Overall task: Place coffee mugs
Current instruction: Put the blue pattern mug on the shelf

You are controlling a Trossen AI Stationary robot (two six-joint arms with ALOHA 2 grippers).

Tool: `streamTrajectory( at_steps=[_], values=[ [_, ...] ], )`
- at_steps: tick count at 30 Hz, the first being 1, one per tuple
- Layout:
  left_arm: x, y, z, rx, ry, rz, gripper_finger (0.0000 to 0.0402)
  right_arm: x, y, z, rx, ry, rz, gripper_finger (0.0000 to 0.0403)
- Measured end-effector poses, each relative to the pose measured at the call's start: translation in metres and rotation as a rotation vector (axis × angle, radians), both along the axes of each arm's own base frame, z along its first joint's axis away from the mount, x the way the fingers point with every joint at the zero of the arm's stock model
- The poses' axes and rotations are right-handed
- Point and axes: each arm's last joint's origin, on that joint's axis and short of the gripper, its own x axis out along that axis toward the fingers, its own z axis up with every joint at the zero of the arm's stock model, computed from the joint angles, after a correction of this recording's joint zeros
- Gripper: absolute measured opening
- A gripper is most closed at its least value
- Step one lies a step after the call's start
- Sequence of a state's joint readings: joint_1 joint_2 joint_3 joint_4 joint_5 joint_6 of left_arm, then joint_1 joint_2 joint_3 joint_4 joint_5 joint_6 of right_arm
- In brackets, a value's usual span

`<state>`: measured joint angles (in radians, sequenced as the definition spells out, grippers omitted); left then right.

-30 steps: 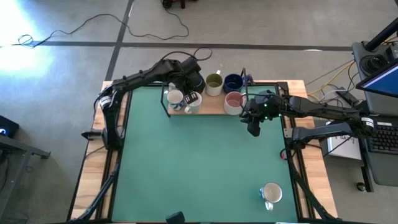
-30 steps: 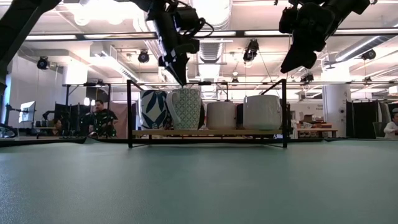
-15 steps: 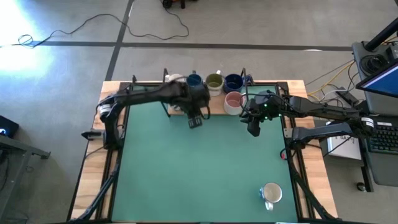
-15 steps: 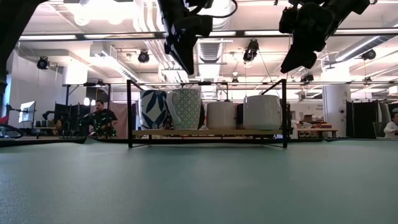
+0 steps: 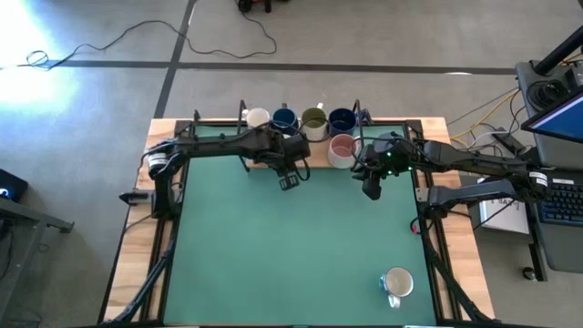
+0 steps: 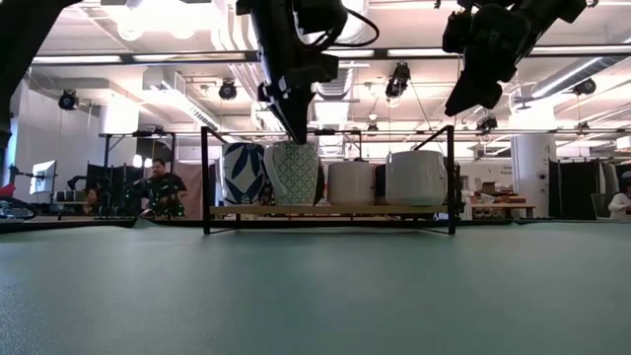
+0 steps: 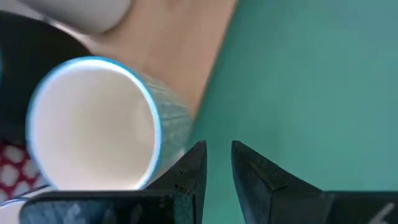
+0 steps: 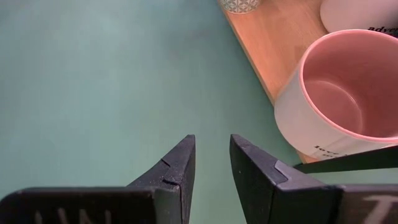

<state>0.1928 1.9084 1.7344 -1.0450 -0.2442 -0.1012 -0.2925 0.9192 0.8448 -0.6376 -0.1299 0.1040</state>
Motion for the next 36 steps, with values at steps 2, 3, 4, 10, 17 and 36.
streamTrajectory(
  at_steps=[2,3,4,10,17,36],
  values=[
    [0.0,0.001,-0.001,0.027,0.007,0.02,0.0057,0.0,0.0,0.0,0.0,0.0,0.0,0.0089],
    [0.0,0.002,-0.002,0.033,0.014,0.028,0.0057,0.0,0.0,0.0,0.0,0.0,0.0,0.0089],
    [0.0,0.002,-0.003,0.035,0.023,0.03,0.0057,0.0,0.0,0.0,0.0,0.0,0.0,0.0089],
    [0.001,0.009,-0.006,0.062,0.034,0.037,0.0057,0.0,0.0,0.0,0.0,0.0,0.0,0.0089],
    [0.002,0.014,-0.007,0.073,0.03,0.022,0.0057,0.0,0.0,0.0,0.0,0.0,0.0,0.0089],
    [-0.02,-0.095,0.007,0.018,-0.225,-0.179,0.0057,0.0,0.0,0.0,0.0,0.0,0.0,0.0089]
  ],
)
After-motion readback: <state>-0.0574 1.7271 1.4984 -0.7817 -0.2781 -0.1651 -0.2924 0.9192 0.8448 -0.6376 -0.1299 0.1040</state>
